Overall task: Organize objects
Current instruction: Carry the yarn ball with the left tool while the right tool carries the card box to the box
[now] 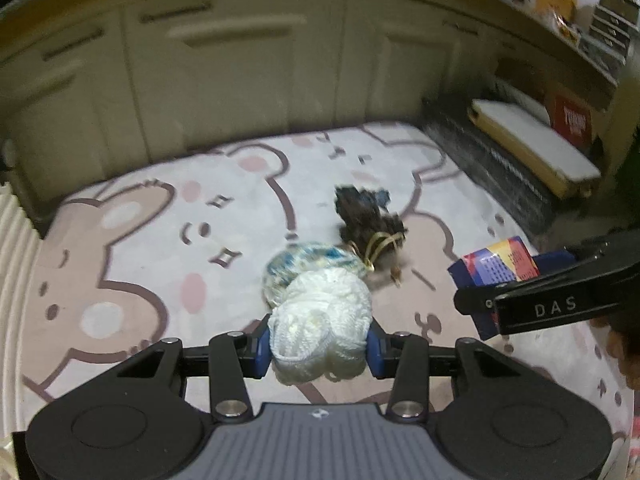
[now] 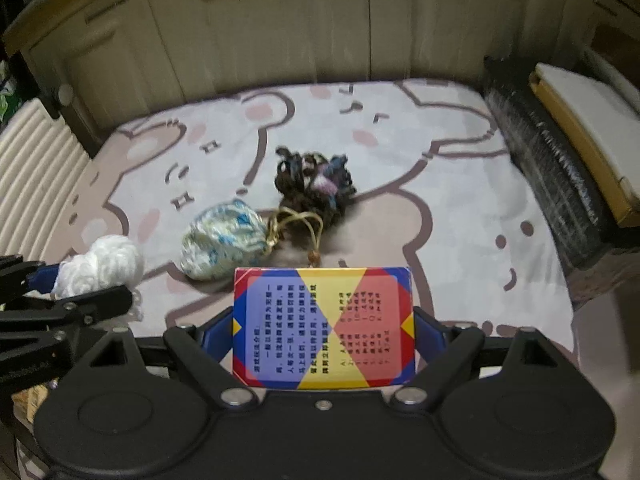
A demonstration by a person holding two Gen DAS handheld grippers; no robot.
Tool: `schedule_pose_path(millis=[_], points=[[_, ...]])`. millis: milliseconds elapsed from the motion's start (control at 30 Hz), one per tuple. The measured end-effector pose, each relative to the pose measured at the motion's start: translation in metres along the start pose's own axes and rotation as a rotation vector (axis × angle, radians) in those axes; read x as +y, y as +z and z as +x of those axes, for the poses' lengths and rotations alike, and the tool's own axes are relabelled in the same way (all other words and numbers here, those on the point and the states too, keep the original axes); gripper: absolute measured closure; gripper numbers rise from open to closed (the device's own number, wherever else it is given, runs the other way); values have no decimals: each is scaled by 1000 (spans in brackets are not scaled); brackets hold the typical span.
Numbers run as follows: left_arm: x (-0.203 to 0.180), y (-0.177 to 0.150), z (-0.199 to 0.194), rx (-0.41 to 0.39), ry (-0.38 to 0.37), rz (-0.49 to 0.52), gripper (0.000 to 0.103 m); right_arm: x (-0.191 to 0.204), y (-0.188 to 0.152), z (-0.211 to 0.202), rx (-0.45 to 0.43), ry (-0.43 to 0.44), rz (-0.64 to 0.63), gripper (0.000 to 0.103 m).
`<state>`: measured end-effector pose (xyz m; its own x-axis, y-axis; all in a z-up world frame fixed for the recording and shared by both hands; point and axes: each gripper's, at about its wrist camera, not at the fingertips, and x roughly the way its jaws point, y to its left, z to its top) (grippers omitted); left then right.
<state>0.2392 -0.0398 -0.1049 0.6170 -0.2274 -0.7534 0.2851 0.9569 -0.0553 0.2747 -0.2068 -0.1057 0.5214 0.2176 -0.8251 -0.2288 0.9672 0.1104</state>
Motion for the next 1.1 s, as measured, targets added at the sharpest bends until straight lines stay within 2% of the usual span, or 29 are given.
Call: schedule_pose_path(millis=[233, 500, 833, 1100], points=[[17, 0, -38, -70, 42, -65, 58, 14, 3, -30, -104, 6, 0, 14], [44, -12, -74, -112, 104, -133, 58, 35, 2, -51, -155, -15, -22, 14], [86, -36, -107, -142, 162, -224, 58, 59, 2, -54, -160, 18, -34, 14], [112, -49, -122, -154, 211, -282, 58, 88, 0, -55, -164, 88, -102, 14]])
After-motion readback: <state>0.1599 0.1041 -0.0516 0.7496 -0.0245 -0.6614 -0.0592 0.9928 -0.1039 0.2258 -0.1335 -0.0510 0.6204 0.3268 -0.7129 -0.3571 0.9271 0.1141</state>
